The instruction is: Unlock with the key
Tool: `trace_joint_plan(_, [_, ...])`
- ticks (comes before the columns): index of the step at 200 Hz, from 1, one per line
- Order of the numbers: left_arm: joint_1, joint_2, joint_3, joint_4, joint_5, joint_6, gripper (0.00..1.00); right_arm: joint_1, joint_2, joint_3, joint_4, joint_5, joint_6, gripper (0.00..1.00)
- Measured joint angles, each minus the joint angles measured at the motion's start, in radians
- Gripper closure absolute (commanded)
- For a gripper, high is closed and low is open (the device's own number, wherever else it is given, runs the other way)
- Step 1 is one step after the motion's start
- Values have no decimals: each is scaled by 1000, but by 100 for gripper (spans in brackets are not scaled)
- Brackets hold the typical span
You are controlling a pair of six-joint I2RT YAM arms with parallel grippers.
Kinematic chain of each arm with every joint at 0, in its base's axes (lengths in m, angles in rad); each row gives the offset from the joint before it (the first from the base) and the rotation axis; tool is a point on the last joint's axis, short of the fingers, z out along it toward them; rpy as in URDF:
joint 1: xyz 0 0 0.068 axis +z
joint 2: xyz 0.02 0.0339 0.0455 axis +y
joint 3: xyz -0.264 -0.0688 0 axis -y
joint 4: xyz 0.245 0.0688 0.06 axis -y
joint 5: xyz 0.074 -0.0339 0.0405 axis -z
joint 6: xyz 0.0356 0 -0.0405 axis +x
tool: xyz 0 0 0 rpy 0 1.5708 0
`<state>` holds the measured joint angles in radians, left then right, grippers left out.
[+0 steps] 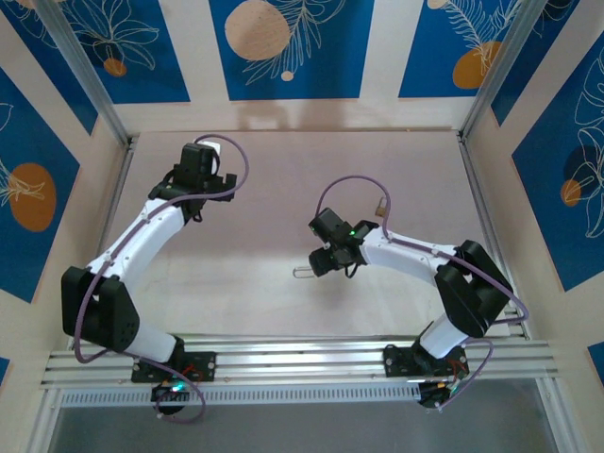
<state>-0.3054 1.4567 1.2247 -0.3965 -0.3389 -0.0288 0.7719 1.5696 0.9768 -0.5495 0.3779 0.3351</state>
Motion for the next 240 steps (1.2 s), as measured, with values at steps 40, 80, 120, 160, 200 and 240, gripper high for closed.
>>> trace_joint_plan(40, [0,-13,-12,15,19,0,0,-4,74,15,-1,-27,-34,31])
trace_joint_plan(80, [0,-21,-13,16,44,0,0,-20,144,61,6,-24,-38,31])
trace_joint_plan(120, [0,-35,-13,22,56,0,0,-35,218,135,2,-26,-39,31])
trace_joint_plan(160, [0,-45,-15,29,63,0,0,-28,246,173,-10,-8,-46,31])
trace_joint_plan(200, [0,-48,-16,39,81,0,0,-33,251,192,-25,-8,-60,31])
trace_joint_plan(240, [0,-55,-24,44,85,0,0,-55,304,252,-14,-11,-93,34])
